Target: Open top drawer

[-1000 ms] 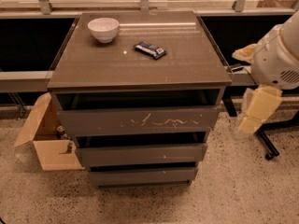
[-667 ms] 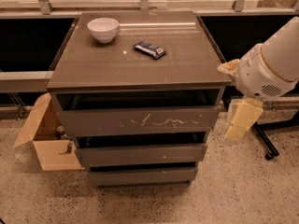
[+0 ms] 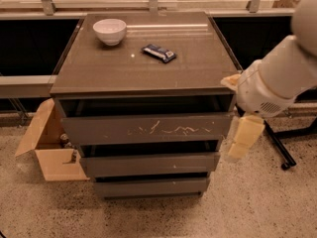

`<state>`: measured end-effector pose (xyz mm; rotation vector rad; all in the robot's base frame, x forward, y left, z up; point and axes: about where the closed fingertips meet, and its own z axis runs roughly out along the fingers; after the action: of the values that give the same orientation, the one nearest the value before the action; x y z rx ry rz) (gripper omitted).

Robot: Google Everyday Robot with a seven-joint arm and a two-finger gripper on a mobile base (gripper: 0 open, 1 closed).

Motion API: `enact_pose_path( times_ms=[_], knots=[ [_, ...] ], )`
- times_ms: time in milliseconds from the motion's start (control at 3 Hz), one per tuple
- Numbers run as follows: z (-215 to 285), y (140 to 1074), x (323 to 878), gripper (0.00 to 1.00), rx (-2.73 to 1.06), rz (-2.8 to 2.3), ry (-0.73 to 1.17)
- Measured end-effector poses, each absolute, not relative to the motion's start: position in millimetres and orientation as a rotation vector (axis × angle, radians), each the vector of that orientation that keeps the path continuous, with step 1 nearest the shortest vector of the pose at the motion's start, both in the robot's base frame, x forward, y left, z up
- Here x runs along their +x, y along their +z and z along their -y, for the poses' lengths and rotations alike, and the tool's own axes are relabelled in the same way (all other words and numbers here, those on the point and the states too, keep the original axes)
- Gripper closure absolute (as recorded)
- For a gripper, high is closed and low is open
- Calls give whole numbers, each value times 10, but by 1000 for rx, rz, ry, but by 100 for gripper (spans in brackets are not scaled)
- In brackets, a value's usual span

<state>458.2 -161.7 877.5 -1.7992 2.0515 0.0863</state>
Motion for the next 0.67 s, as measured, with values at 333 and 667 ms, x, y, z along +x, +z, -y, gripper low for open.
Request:
enact_pose_path(
  times_ms=[333,667],
  knots=[
    [1354,7994,4628,0,-1897,-2044,64],
    [1170,7527,4706,0,-1939,-2022,62]
  ],
)
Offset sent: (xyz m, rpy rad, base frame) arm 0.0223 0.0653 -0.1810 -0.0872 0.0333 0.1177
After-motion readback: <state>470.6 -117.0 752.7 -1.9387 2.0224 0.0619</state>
